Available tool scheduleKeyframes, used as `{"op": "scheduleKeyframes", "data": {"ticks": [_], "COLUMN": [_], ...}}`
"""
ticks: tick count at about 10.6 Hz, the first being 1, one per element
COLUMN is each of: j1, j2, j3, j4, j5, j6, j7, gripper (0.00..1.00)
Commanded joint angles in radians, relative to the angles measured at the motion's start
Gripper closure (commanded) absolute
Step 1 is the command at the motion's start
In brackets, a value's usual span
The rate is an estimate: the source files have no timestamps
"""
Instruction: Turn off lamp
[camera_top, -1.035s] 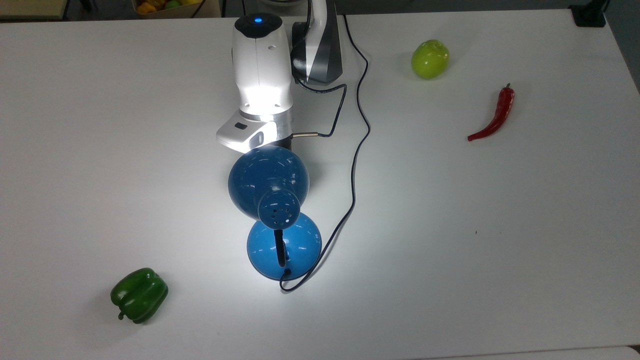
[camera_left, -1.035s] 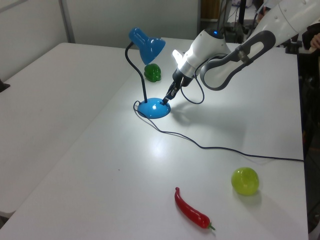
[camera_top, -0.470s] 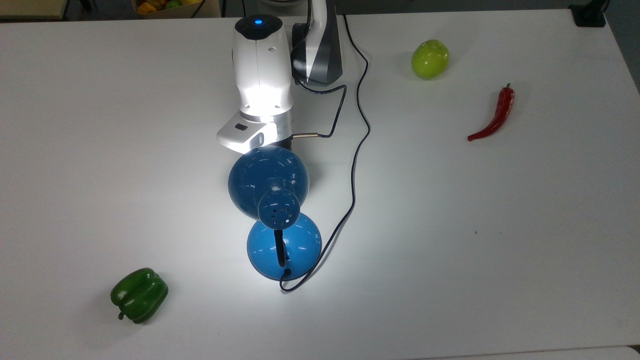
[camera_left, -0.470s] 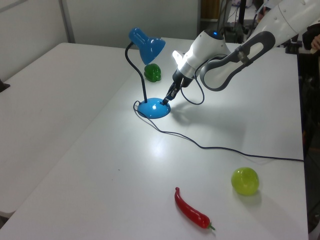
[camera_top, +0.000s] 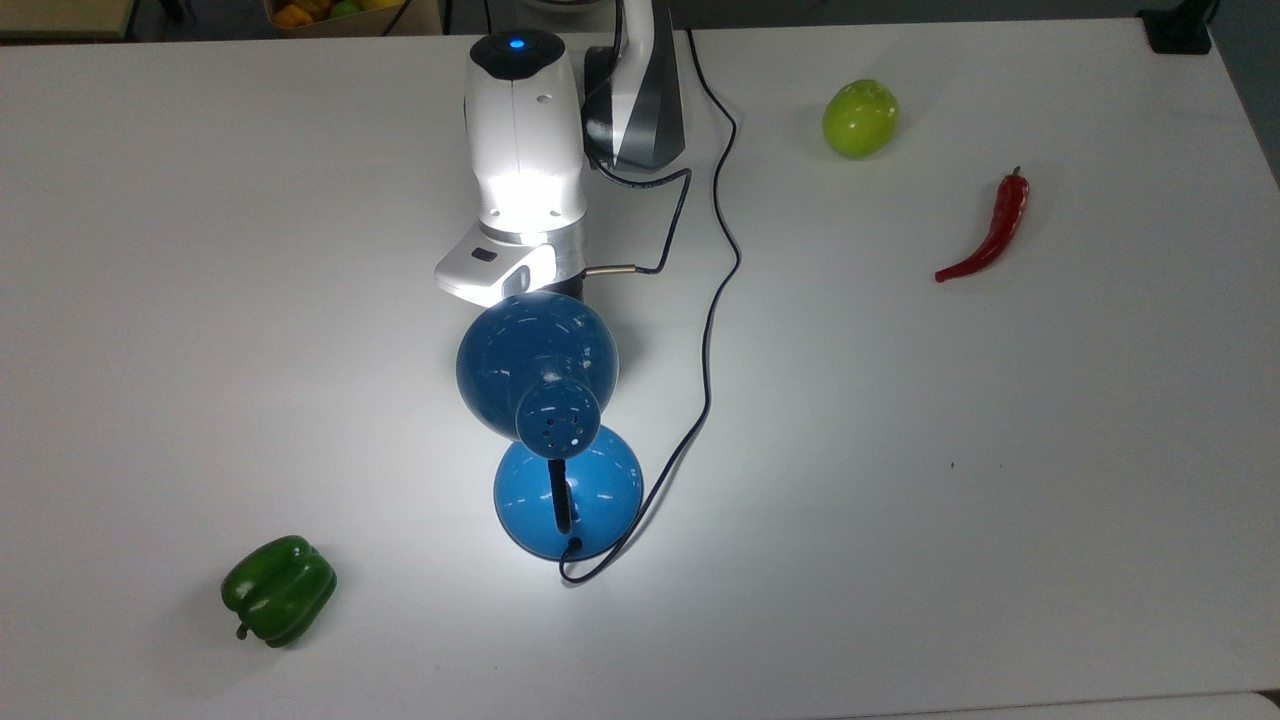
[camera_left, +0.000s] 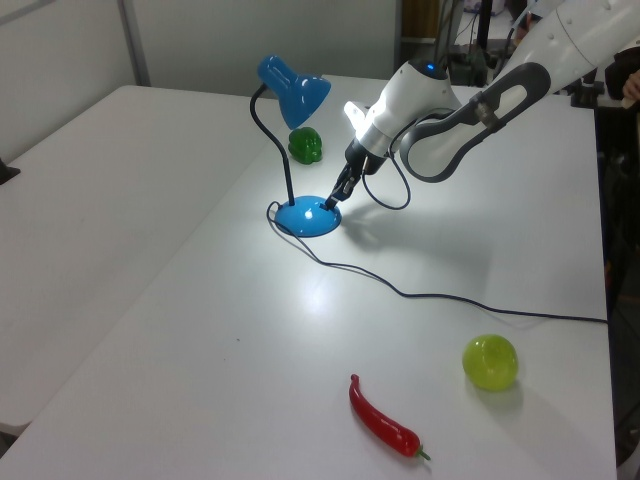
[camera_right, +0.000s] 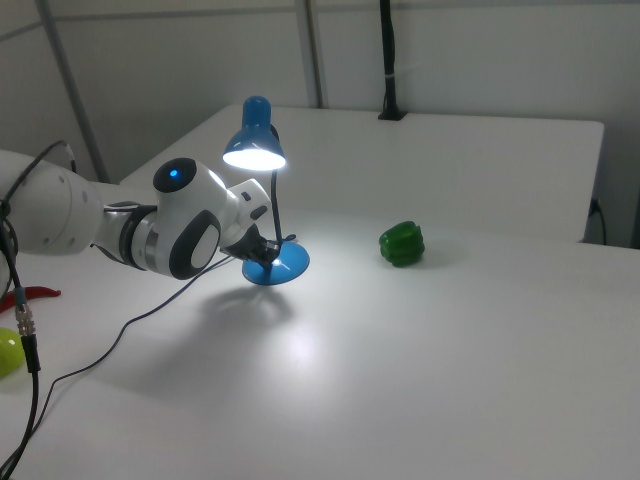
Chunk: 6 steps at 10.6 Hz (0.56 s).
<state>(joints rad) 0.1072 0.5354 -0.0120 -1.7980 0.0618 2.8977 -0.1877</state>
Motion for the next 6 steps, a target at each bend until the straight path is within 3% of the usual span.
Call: {"op": "scheduleKeyframes", "data": {"ticks": [1,6], "j1": [0.005,0.002], "j2": [0.009,0.011], "j3": [-0.008,-0.008], "j4": [-0.012,-0.026], "j5": [-0.011,-0.011], "j6": [0.012,0.005], "j7": [-0.025,-0.065], "gripper": [1.00,1.00]}}
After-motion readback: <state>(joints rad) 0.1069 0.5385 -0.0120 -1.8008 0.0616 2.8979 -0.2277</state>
